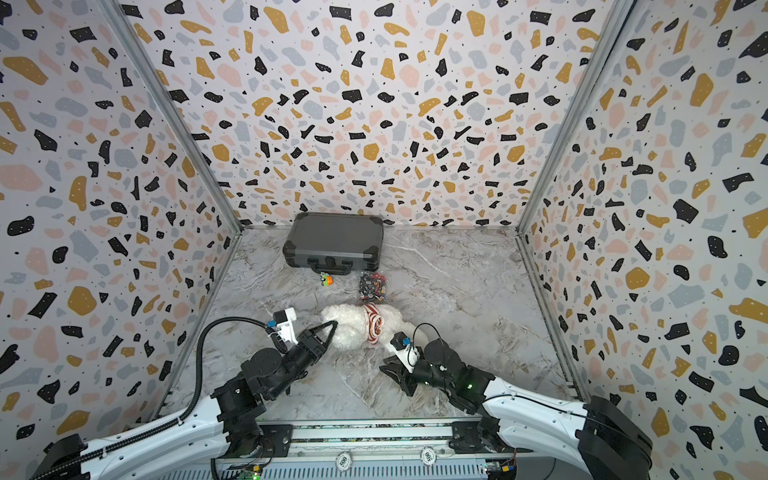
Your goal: Dress the teddy bear
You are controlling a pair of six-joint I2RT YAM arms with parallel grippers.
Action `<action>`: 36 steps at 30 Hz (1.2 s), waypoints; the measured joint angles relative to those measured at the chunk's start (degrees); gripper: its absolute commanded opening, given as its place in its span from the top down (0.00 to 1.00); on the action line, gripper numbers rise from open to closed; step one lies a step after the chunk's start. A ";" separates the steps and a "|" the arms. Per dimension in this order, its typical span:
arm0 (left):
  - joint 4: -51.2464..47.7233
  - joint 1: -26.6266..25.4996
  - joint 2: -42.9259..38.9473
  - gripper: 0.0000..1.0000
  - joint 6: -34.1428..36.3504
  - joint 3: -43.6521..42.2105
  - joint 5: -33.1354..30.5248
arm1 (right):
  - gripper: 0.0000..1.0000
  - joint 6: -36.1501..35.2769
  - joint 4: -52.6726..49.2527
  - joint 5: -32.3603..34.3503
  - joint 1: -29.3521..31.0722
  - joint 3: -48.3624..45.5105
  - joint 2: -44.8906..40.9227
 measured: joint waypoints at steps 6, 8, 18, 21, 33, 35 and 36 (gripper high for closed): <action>1.97 0.00 1.18 1.00 -1.33 0.00 0.04 | 0.69 1.62 6.99 6.69 0.00 0.76 7.17; 2.64 0.00 1.49 1.00 -1.49 0.00 0.07 | 0.69 1.99 8.90 8.55 0.00 0.79 9.07; 5.29 0.00 2.38 1.00 -2.82 0.11 0.11 | 0.67 2.10 17.46 13.79 -0.37 0.79 11.08; 6.27 0.00 2.58 1.00 -3.34 0.11 0.13 | 0.68 2.12 19.37 14.32 -0.85 0.81 11.85; 9.99 -0.02 3.50 1.00 -5.84 0.07 0.57 | 0.70 0.98 22.18 15.39 -2.25 2.08 14.95; 10.43 -0.02 3.45 1.00 -6.01 -0.09 0.52 | 0.70 0.63 22.80 15.45 -2.25 2.10 15.02; 10.45 -0.02 3.39 1.00 -6.12 -0.22 0.48 | 0.69 0.55 22.95 15.50 -2.23 2.10 14.95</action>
